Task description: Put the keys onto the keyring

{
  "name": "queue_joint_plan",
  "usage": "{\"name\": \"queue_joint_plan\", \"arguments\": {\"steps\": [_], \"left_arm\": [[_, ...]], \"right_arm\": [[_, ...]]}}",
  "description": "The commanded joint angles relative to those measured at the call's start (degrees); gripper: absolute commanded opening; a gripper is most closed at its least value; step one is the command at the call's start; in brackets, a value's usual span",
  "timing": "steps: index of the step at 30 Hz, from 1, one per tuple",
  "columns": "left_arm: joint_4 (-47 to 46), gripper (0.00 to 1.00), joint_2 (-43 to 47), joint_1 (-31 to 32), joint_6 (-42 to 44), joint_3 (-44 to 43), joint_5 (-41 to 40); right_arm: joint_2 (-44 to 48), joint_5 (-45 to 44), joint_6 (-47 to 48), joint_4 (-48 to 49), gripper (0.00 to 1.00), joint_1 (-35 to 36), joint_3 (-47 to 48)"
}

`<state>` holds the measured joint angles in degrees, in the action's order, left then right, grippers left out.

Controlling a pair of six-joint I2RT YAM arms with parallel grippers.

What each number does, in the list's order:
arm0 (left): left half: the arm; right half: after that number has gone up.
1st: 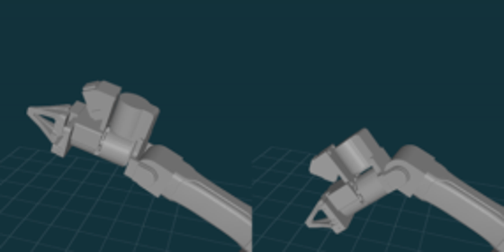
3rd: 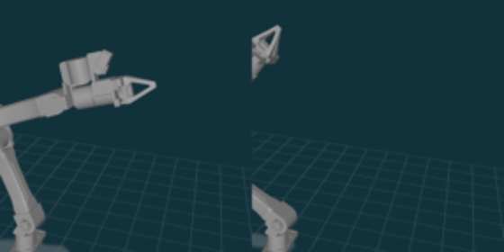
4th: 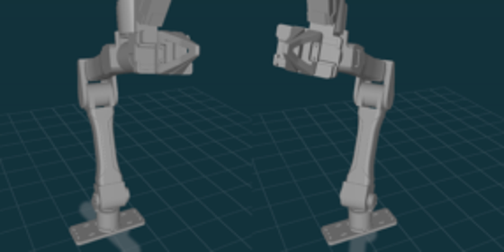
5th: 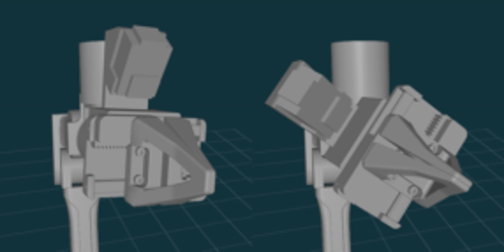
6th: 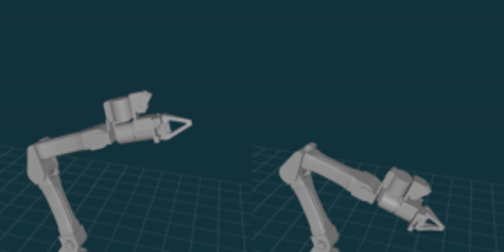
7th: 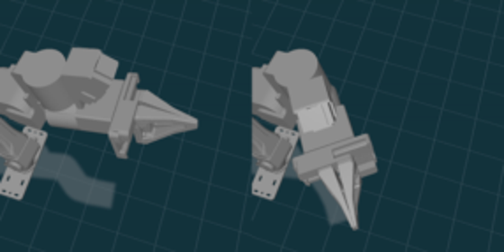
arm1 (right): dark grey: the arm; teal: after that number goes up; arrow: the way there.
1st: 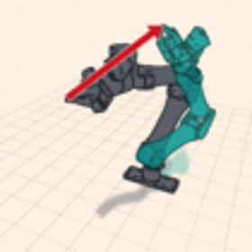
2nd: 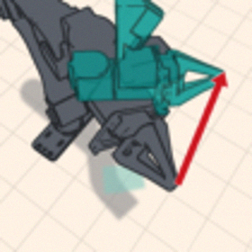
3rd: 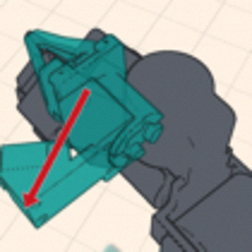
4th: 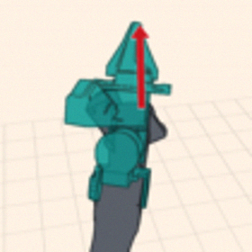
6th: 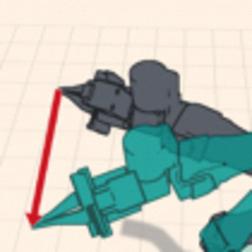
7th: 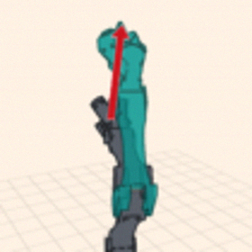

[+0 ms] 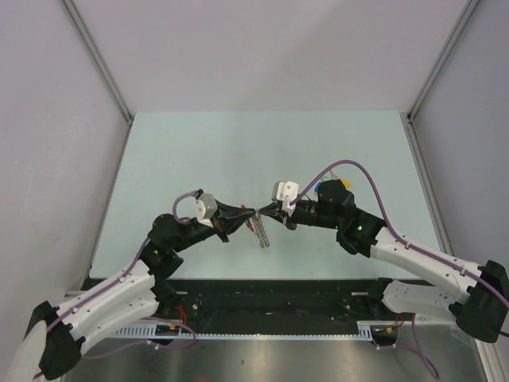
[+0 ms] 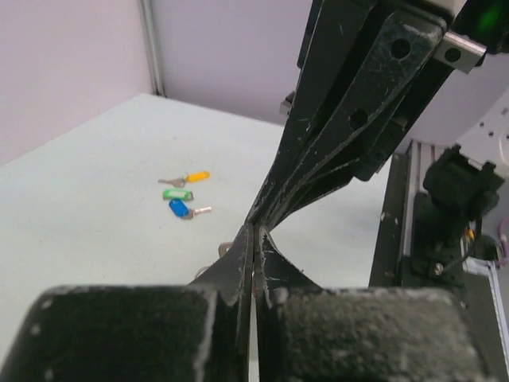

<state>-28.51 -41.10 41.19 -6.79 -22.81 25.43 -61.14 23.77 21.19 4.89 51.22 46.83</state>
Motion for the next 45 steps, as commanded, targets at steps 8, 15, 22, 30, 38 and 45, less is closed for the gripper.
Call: {"name": "queue_joint_plan", "arguments": {"steps": [8, 15, 22, 30, 38, 45], "left_arm": [[-31.2, 0.00, -2.3, 9.9, -5.3, 9.4, -20.8], [-36.2, 0.00, -5.0, 11.1, -6.9, 11.0, -21.7], [-24.9, 0.26, 1.0, 11.1, -6.7, 10.8, -24.4], [-9.7, 0.39, 5.8, 10.9, -5.2, 8.2, -25.3], [13.9, 0.52, 3.1, 2.6, 0.4, -3.4, -9.5], [33.9, 0.53, -6.4, -2.3, 13.5, -19.0, 6.4]], "right_arm": [[2.2, 3.6, -7.3, 7.6, 0.00, -0.7, -1.6], [3.0, 2.1, -6.2, 7.2, 0.00, -0.7, -2.2], [4.0, -0.5, -2.0, 4.1, 0.00, -1.2, -2.2], [4.2, -0.4, 1.5, 1.1, 0.00, -1.6, -2.3], [5.2, 0.6, 6.3, -3.9, 0.00, -2.0, -1.7], [4.7, 1.9, 8.4, -8.0, 0.00, -2.0, -0.3]]}}
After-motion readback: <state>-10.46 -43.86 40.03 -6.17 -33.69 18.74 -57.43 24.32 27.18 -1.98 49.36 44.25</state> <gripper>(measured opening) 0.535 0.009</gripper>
